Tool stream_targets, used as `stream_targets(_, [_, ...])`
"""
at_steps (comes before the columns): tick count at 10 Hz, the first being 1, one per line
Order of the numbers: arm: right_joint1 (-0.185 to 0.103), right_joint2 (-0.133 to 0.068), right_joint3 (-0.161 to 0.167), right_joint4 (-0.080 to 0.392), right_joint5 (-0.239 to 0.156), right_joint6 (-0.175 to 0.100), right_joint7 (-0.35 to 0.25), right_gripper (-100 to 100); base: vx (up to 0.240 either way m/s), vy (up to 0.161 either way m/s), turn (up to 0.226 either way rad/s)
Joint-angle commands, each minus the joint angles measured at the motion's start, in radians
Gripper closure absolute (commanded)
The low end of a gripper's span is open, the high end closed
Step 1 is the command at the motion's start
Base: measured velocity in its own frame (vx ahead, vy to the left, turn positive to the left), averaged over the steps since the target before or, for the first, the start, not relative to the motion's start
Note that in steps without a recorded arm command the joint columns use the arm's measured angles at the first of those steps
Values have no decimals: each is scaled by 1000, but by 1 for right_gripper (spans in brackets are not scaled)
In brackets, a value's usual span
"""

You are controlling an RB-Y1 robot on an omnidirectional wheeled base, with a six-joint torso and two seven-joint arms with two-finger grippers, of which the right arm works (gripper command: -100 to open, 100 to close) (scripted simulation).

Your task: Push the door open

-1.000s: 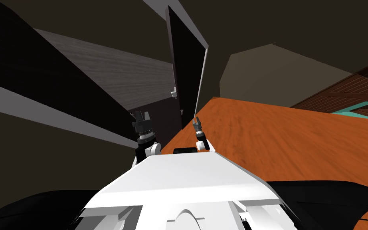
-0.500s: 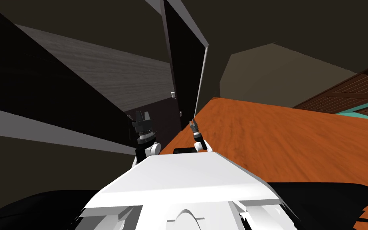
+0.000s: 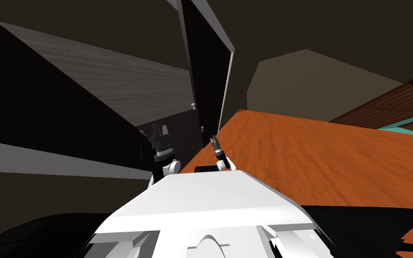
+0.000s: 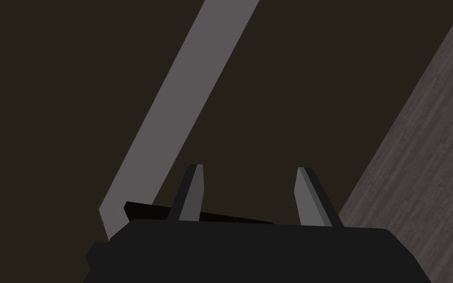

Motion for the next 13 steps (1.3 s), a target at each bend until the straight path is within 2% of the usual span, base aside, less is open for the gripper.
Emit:
stream_targets(1, [-16, 0, 18, 35, 1, -5, -2, -100, 105, -37, 2])
stream_targets(3, [-31, -1, 40, 73, 2, -10, -4, -100, 98, -30, 0])
stream_targets(4, [-46, -2, 62, 111, 4, -15, -6, -100, 117, -36, 3])
stream_targets(13, [-110, -4, 156, 274, 9, -37, -16, -100, 107, -37, 1])
